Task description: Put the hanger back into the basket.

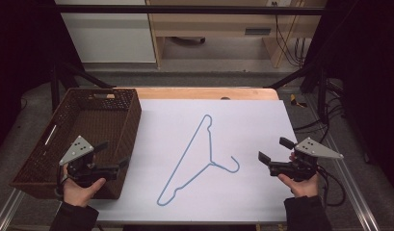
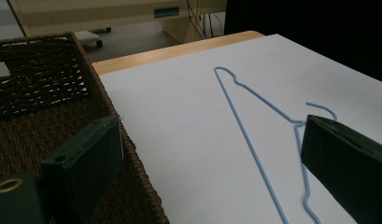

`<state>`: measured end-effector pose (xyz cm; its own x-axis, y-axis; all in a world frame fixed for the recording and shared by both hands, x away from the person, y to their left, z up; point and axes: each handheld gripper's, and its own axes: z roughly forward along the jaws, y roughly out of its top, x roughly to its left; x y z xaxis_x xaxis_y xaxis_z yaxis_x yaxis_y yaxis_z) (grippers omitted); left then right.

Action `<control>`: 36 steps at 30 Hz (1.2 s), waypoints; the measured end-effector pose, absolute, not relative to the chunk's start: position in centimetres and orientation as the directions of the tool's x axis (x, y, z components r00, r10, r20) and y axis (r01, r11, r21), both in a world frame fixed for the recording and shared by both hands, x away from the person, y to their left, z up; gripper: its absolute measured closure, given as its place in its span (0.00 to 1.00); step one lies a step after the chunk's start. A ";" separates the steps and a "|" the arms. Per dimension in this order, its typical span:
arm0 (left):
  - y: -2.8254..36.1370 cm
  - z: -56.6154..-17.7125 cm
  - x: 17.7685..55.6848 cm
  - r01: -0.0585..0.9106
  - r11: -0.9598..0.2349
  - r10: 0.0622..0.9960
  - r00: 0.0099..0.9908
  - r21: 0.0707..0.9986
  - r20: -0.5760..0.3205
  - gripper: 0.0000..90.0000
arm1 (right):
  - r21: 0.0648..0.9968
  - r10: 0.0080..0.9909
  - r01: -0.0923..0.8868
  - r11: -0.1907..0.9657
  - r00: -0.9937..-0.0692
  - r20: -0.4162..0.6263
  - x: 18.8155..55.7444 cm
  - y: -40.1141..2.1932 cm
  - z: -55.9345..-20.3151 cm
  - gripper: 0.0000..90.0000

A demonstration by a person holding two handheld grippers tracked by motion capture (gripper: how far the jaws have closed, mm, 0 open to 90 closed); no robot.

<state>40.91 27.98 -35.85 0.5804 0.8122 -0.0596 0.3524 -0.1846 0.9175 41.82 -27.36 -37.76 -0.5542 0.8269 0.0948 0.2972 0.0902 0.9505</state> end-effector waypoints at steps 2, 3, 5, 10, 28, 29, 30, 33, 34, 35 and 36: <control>27.7 -35.8 40.9 0.350 -0.187 0.811 0.582 0.918 -0.056 0.06 | 0.951 0.828 0.297 0.085 -0.552 0.099 41.8 -27.4 -37.7 0.05; 27.7 -35.8 40.9 0.350 -0.187 0.811 0.582 0.918 -0.056 0.06 | 0.951 0.828 0.297 0.085 -0.552 0.099 41.8 -27.4 -37.7 0.05; 27.3 -35.6 40.8 0.348 -0.191 0.809 0.586 0.918 -0.054 0.06 | 0.952 0.828 0.295 0.085 -0.552 0.097 41.7 -27.5 -37.6 0.05; 26.2 -35.5 40.7 0.344 -0.218 0.795 0.606 0.913 -0.038 0.06 | 0.950 0.828 0.298 0.089 -0.553 0.096 41.7 -27.3 -37.6 0.05; 20.7 -36.5 41.2 0.359 -0.320 0.732 0.681 0.877 -0.012 0.07 | 0.948 0.827 0.303 0.100 -0.554 0.090 41.7 -27.0 -37.5 0.04; 20.4 -36.7 41.3 0.364 -0.323 0.730 0.684 0.873 -0.015 0.08 | 0.948 0.828 0.304 0.100 -0.554 0.090 41.7 -27.0 -37.5 0.04; 20.1 -36.8 41.4 0.366 -0.330 0.725 0.689 0.870 -0.015 0.08 | 0.948 0.827 0.303 0.101 -0.554 0.089 41.7 -27.0 -37.5 0.04; 19.2 -37.2 41.5 0.372 -0.356 0.711 0.703 0.857 -0.010 0.08 | 0.946 0.827 0.306 0.105 -0.555 0.087 41.7 -26.9 -37.6 0.04; 18.8 -37.3 41.6 0.373 -0.361 0.707 0.707 0.855 -0.009 0.08 | 0.946 0.826 0.306 0.106 -0.556 0.087 41.7 -26.9 -37.6 0.04; 18.5 -37.4 41.7 0.373 -0.370 0.703 0.711 0.851 -0.006 0.08 | 0.946 0.827 0.307 0.105 -0.555 0.088 41.8 -26.9 -37.6 0.04; 18.2 -37.5 41.7 0.374 -0.378 0.698 0.716 0.847 -0.005 0.08 | 0.946 0.826 0.305 0.107 -0.557 0.086 41.8 -26.9 -37.6 0.04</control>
